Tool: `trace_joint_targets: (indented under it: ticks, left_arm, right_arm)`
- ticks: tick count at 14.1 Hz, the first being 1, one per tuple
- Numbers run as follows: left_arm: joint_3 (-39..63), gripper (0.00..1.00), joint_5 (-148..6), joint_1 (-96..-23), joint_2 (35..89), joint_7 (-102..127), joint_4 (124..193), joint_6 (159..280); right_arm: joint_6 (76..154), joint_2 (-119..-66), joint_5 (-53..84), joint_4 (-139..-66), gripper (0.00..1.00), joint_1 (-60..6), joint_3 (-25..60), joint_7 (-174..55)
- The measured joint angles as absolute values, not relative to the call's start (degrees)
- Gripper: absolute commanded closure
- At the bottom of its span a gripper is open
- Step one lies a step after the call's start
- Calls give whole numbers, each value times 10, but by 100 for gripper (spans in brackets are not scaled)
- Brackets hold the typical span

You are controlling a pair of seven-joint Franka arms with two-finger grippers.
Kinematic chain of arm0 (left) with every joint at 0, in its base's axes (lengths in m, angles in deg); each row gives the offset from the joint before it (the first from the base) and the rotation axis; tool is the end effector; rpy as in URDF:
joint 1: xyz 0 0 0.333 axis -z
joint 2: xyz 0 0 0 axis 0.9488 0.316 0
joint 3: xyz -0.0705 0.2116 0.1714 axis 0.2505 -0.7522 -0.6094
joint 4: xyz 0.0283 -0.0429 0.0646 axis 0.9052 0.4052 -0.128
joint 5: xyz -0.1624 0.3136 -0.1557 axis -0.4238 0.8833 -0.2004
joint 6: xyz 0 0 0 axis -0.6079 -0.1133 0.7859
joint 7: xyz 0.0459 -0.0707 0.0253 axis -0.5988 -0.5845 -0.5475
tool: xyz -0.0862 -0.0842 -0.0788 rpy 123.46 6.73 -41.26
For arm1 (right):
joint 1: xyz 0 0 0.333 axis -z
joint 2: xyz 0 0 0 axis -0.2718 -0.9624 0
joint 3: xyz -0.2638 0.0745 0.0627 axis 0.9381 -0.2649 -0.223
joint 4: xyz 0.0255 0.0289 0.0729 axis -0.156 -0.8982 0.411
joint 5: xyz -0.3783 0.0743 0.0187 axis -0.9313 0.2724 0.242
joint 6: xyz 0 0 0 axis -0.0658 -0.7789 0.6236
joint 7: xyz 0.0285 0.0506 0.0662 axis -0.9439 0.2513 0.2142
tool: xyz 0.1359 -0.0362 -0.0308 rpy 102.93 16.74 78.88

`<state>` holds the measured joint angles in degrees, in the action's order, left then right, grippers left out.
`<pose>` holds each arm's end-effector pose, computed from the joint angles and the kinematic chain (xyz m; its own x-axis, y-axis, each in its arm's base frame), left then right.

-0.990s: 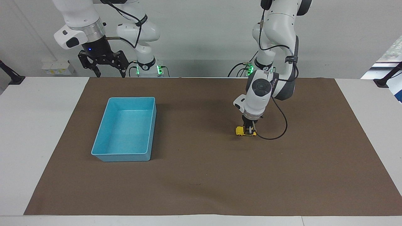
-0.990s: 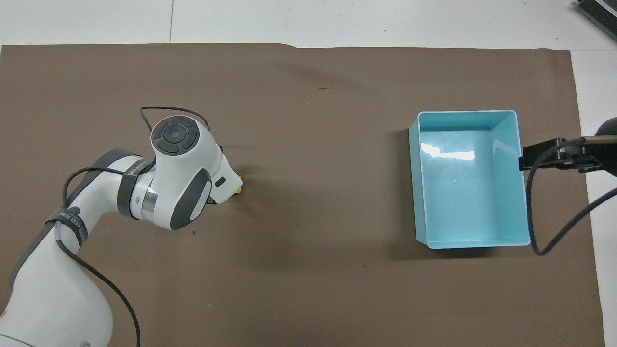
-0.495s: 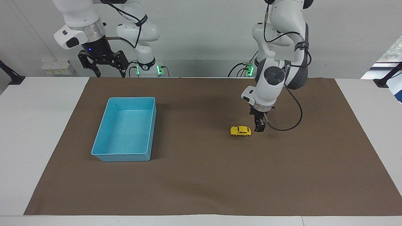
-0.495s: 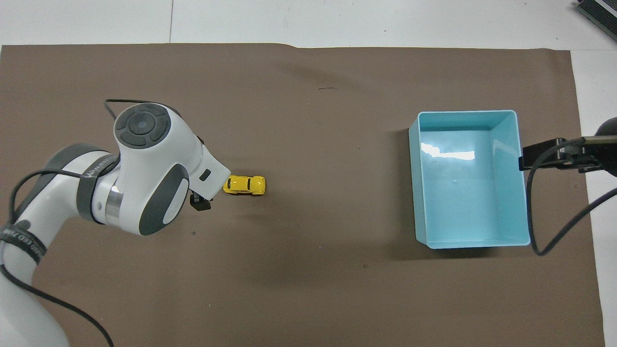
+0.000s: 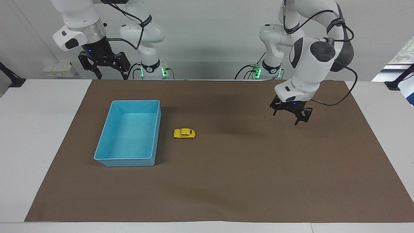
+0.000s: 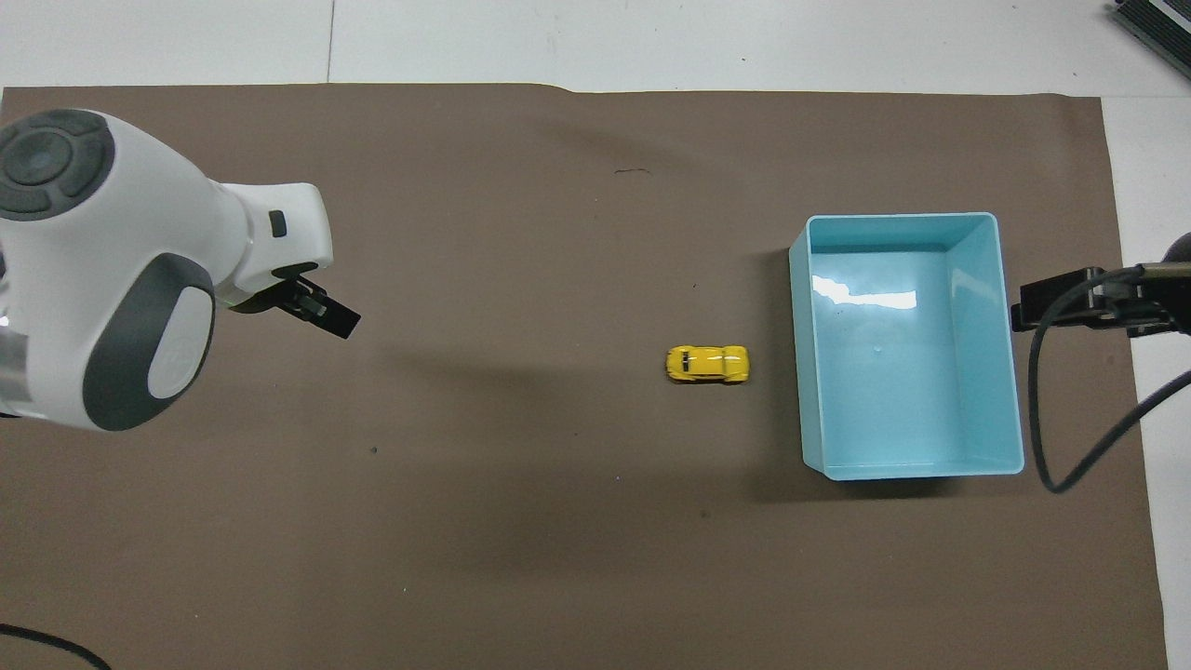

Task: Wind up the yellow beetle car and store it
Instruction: 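Release the car and withdraw the left gripper to rest, then move the right gripper over the car beside the blue box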

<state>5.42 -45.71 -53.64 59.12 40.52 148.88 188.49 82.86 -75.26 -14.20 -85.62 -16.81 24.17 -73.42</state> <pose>0.5731 -0.1446 0.4366 0.8946 -0.4464 0.0204 -0.4461 -0.8948 -0.0147 0.5294 0.0187 0.5878 0.9975 -0.0711 -0.0014 -0.0712 -0.9974 -0.0122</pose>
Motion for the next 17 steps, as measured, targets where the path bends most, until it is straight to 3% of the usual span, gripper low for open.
trace_joint_targets:
  ticks: [9,13,17]
  left_arm:
    - [51,0,-457,-603,574,264,1353,1761]
    - [51,0,-457,-617,525,282,1353,1699]
    - [52,0,-457,-631,518,284,1354,1684]
  right_arm:
    - [822,-737,-121,-877,0,-179,233,-555]
    - [825,-722,-119,-905,0,-223,231,-393]
    - [873,-722,-119,-941,0,-245,231,-199]
